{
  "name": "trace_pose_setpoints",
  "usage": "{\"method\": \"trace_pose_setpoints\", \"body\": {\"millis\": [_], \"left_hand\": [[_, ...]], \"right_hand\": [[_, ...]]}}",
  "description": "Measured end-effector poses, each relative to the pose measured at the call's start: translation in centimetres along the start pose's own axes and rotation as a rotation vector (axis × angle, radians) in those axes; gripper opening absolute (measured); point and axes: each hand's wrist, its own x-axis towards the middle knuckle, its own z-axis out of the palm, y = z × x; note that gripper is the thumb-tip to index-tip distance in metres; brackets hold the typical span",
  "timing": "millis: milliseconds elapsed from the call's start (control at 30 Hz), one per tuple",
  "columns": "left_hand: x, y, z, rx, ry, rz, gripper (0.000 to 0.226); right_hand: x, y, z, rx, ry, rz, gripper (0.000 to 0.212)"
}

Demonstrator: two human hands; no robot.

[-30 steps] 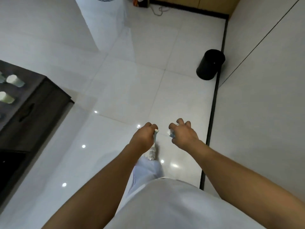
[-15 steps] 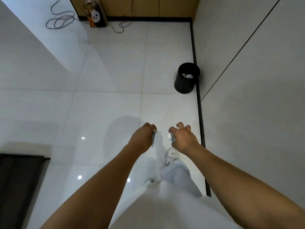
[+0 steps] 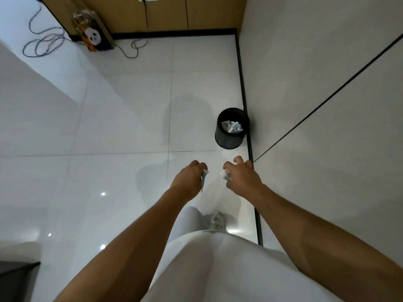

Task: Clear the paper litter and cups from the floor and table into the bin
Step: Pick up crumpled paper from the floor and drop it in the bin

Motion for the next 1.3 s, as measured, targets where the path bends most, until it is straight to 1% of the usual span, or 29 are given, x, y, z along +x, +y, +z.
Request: {"method": "trace_pose_setpoints", "body": {"millis": [133, 267, 467, 667, 833, 933, 1033, 1200, 1300], "left_hand": [[8.3, 0.6, -1.8, 0.025, -0.055, 0.017, 0.036], [17.1, 0.8, -3.6, 0.090, -0.115, 0.064, 0.039], [29.4, 1.0, -6.0, 0.223, -0.209, 0.114, 0.040], [38.3, 2.4, -6.8, 0.157, -0.218, 0.078, 0.035], [46.3, 2.0, -2.8, 0.077, -0.228, -0.026, 0.043], [50.3, 0.8, 0.9, 0.033, -0.223, -0.087, 0.043], [52.4, -0.6, 4.1, 0.026, -0.228, -0.120, 0.043], [54.4, -2.3, 7.5, 0.014, -0.294, -0.154, 0.049], [55.4, -2.0, 8.9, -0.011, -0.306, -0.126, 0.046]], "right_hand": [[7.0, 2.5, -3.7, -0.011, -0.029, 0.036, 0.043], [14.3, 4.7, -7.1, 0.009, -0.004, 0.074, 0.042], [24.5, 6.8, -11.8, 0.046, -0.062, 0.122, 0.043], [31.3, 9.7, -14.0, 0.121, -0.077, 0.154, 0.050], [38.9, 13.4, -12.1, 0.125, -0.099, 0.172, 0.058], [43.7, 15.4, -9.1, 0.144, -0.100, 0.156, 0.060], [47.5, 16.7, -6.0, 0.168, -0.139, 0.129, 0.066], [50.1, 18.1, -2.2, 0.109, -0.192, 0.123, 0.066], [50.0, 18.9, -1.4, 0.083, -0.213, 0.150, 0.065]]}}
